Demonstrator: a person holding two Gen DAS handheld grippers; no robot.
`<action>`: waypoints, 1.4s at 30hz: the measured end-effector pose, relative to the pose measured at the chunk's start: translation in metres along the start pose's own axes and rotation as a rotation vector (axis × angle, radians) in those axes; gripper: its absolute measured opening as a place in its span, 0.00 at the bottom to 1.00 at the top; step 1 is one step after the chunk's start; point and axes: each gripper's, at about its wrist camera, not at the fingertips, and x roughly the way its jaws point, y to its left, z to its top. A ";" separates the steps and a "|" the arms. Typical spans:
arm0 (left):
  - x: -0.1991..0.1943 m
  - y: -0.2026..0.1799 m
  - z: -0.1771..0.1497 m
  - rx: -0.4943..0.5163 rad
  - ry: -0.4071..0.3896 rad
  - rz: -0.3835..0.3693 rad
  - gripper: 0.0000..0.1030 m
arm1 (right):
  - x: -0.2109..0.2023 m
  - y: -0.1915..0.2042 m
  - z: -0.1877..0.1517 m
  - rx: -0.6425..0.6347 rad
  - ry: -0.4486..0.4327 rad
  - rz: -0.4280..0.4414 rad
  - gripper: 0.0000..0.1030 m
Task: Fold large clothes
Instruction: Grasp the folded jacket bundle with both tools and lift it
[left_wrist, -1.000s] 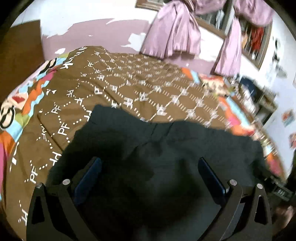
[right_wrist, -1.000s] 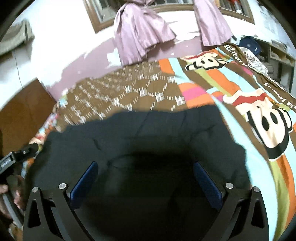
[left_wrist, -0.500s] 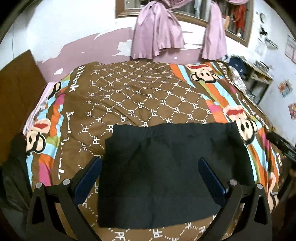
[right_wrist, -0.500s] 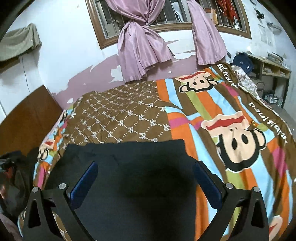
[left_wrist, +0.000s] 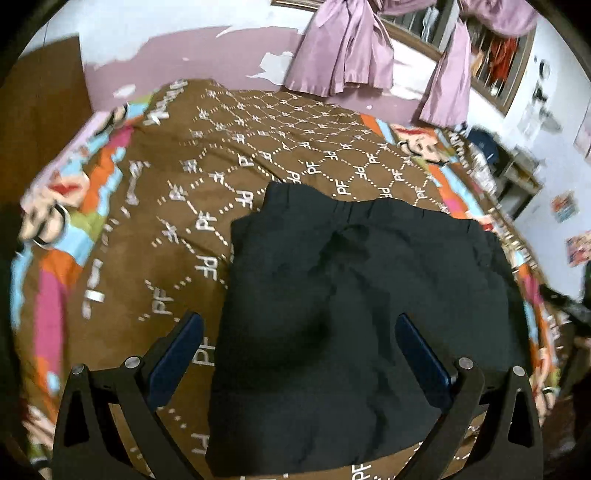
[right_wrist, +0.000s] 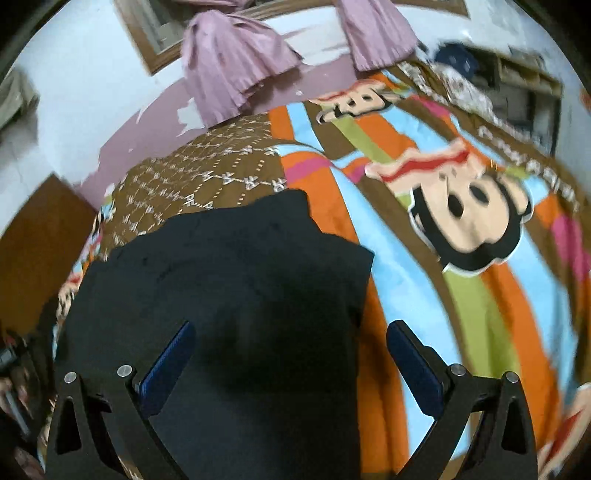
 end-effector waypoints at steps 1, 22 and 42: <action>0.004 0.008 -0.002 -0.007 -0.005 -0.015 0.99 | 0.006 -0.003 0.000 0.018 0.000 0.004 1.00; 0.102 0.072 0.006 -0.065 0.183 -0.439 0.99 | 0.080 -0.053 -0.026 0.153 0.085 0.301 1.00; 0.048 0.081 -0.010 -0.098 0.019 -0.452 0.24 | 0.036 0.009 -0.026 0.087 0.021 0.285 0.18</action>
